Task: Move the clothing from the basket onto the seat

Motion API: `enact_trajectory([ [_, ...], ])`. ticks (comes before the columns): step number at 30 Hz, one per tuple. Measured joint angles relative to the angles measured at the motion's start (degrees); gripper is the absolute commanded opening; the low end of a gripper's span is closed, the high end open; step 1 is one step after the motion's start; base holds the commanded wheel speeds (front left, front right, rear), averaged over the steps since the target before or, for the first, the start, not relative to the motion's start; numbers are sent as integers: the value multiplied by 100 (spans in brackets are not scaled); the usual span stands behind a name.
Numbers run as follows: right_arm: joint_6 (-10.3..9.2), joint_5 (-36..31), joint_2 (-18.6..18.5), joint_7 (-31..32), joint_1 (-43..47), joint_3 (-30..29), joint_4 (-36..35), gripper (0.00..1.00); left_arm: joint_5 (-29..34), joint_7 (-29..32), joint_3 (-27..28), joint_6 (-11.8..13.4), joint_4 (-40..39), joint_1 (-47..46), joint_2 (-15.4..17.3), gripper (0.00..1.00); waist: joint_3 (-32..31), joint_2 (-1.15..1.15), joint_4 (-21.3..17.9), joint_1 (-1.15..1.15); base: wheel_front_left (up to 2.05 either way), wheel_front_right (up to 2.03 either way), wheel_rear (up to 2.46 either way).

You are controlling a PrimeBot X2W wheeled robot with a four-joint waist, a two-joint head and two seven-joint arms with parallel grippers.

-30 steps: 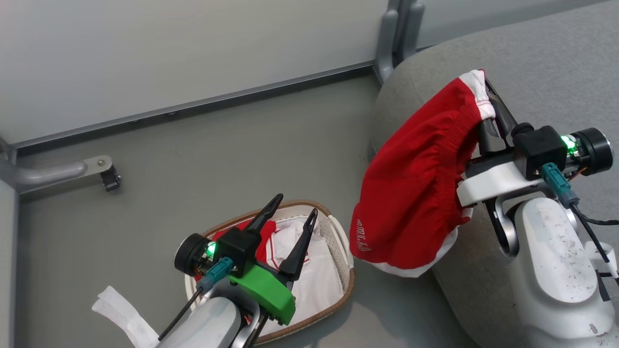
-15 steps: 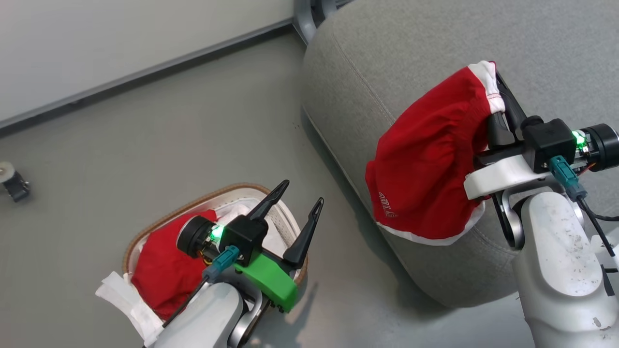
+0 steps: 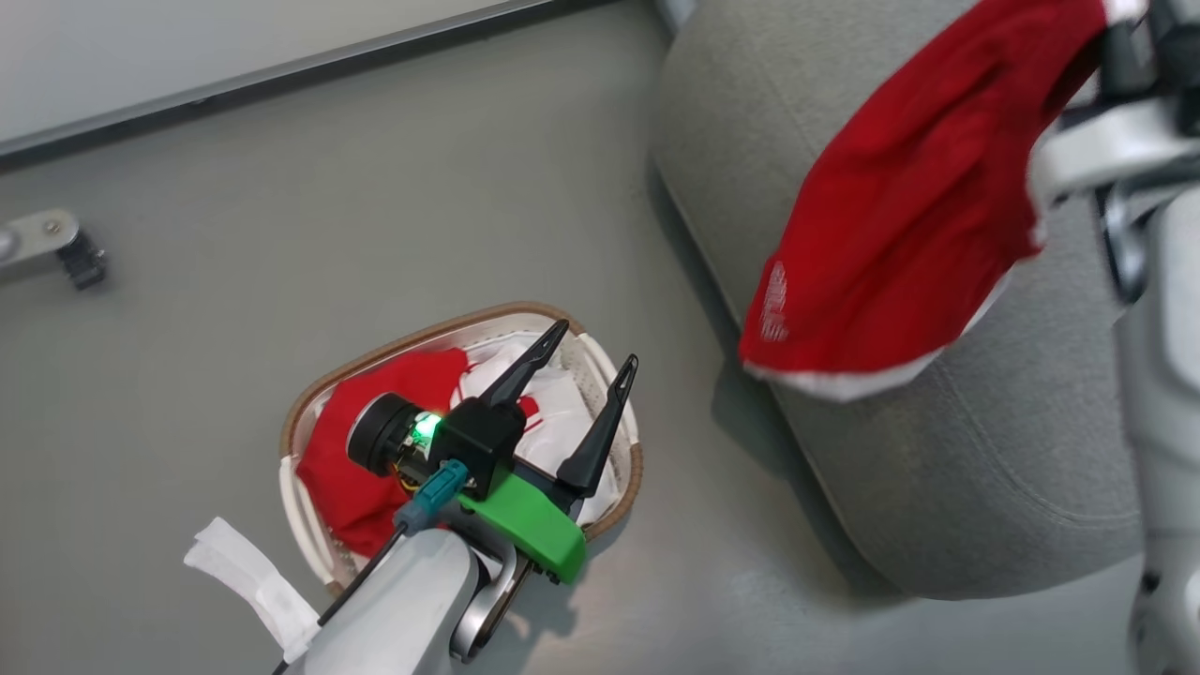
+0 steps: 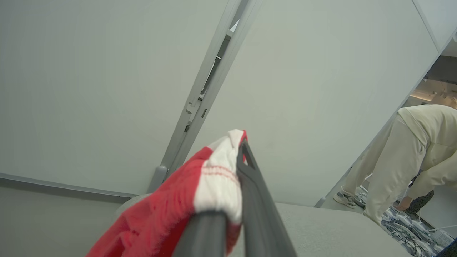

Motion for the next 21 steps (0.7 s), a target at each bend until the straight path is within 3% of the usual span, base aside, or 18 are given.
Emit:
enact_trajectory([
  [6, 0, -141, -902, 49, -1397, -122, 475, 0, 257, 0, 70, -77, -113, 3, -70, 100, 207, 0, 483, 0, 0, 0, 0],
  [14, 0, -400, -2157, 644, -2661, -318, 802, 0, 534, 0, 190, -152, -275, -12, -111, 100, 655, 0, 1062, 0, 0, 0, 0],
  [21, 0, -534, -2503, 957, -2508, -894, 1170, 0, 678, 0, 263, -202, -396, -121, -115, 100, 1211, 0, 1372, 1, 0, 0, 0],
])
